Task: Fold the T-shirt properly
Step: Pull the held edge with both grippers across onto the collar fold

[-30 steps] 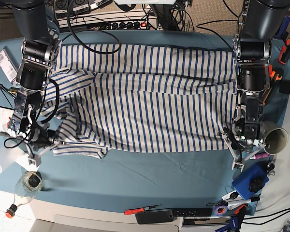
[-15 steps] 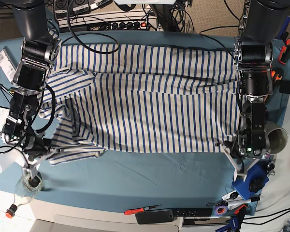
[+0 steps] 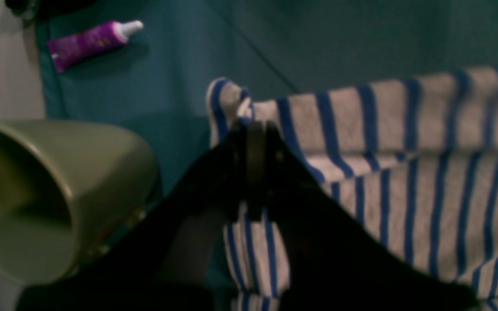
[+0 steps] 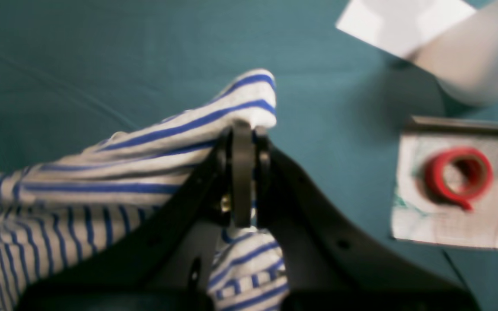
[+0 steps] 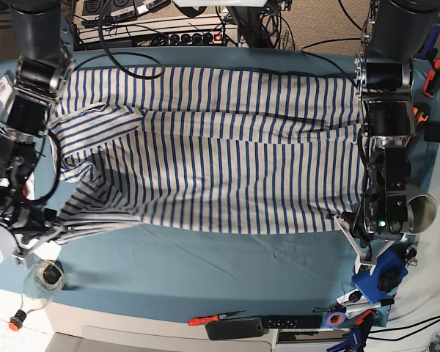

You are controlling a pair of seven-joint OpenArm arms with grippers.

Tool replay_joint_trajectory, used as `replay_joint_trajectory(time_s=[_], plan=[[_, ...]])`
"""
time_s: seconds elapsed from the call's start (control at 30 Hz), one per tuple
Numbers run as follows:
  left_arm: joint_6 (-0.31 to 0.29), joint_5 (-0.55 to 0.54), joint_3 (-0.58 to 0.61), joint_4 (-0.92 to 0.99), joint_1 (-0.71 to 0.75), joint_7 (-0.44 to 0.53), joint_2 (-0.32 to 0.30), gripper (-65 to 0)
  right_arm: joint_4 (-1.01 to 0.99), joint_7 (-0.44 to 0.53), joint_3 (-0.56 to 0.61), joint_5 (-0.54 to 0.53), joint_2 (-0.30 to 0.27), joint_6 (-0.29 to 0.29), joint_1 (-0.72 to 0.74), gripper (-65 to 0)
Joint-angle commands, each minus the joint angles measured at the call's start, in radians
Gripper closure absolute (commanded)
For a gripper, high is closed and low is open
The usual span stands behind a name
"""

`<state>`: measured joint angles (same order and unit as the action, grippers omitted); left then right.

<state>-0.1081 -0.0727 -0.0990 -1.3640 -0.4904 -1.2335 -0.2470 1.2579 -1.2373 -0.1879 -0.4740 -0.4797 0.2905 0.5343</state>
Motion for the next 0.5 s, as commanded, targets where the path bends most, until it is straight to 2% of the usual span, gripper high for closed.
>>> replay_joint_trajectory(time_s=[0.0, 0.23, 0.33, 0.47], plan=[[-0.005, 0.008, -0.003, -0.035, -0.025, 0.000, -0.011, 0.0, 0.019, 0.014, -0.004, -0.008, -0.026, -0.001, 0.030, 0.0], [-0.008, 0.002, -0.051, -0.130, 0.040, -0.001, -0.011, 0.0, 0.019, -0.002, -0.004, -0.009, -0.071, -0.002, 0.031, 0.0], [-0.011, -0.016, -0.082, -0.150, 0.073, -0.004, -0.011, 0.0, 0.019, -0.024, -0.004, -0.054, -0.085, 0.000, 0.030, 0.0], [-0.034, -0.063, -0.130, -0.198, 0.121, -0.005, -0.011, 0.0, 0.019, -0.044, -0.010, -0.062, -0.100, 0.004, 0.031, 0.0]])
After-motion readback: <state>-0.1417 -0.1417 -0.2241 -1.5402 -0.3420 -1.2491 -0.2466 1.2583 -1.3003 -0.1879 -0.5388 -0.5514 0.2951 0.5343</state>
